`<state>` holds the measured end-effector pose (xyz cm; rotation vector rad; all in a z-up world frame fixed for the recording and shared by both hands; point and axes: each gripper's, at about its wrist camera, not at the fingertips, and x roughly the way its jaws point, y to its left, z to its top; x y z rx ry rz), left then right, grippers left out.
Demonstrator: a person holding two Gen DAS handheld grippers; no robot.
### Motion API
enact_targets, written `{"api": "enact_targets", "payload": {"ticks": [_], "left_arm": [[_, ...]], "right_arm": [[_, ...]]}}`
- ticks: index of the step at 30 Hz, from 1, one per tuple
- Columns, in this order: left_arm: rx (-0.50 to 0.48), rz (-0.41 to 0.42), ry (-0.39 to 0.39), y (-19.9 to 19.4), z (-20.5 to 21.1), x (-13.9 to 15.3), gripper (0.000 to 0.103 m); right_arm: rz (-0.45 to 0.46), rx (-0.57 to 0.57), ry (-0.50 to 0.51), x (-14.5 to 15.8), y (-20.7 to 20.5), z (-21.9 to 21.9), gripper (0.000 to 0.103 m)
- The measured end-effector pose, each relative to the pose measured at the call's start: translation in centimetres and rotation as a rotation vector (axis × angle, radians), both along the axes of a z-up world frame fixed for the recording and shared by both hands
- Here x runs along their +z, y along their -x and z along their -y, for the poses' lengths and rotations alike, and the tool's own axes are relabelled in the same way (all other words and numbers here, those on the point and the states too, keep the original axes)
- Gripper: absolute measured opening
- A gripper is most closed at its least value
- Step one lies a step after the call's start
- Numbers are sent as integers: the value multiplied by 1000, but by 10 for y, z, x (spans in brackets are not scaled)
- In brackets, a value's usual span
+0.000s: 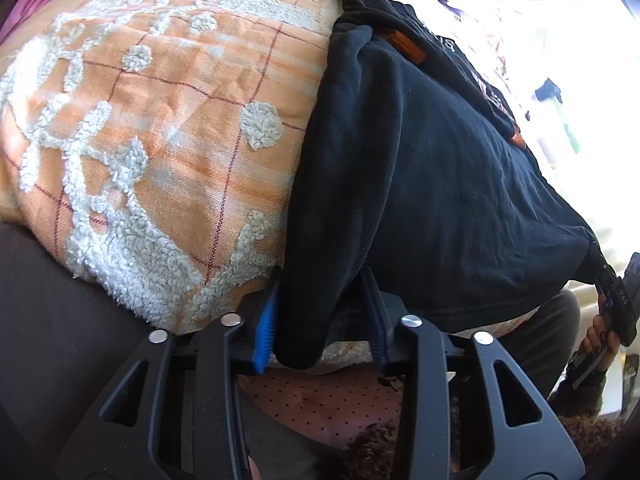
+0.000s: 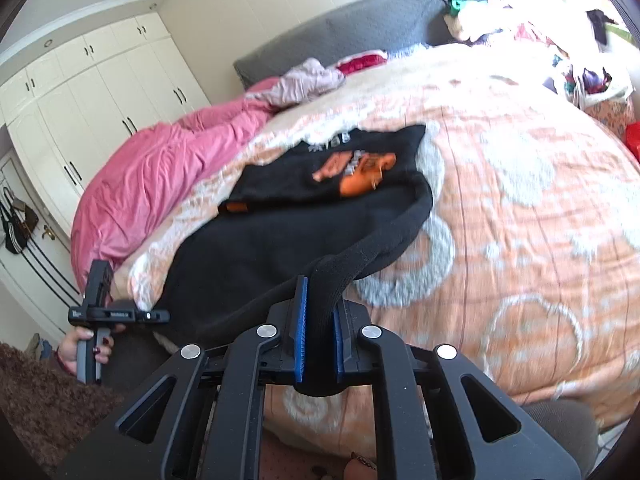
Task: Fold small clothes
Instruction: 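Lift the hem with both tools and fold it toward the collar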
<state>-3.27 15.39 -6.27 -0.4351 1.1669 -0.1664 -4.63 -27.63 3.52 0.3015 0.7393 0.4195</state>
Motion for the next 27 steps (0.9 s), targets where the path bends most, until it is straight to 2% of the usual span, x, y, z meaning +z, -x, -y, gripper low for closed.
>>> {"api": "enact_targets", "payload": {"ticks": [6, 9, 14, 18, 27], "left_arm": [[10, -1, 61, 3, -1, 5, 8], [20, 23, 86, 6, -4, 13, 4], [49, 117, 118, 1, -13, 44, 3], [51, 191, 110, -9, -14, 67, 3], [94, 302, 123, -38, -26, 97, 3]], "right_arm": [[34, -26, -13, 10, -6, 8, 6], [48, -44, -32, 14, -8, 14, 6], [71, -67, -36, 20, -11, 19, 6], [92, -84, -50, 24, -16, 20, 6], [140, -115, -27, 41, -43, 19, 6]]}}
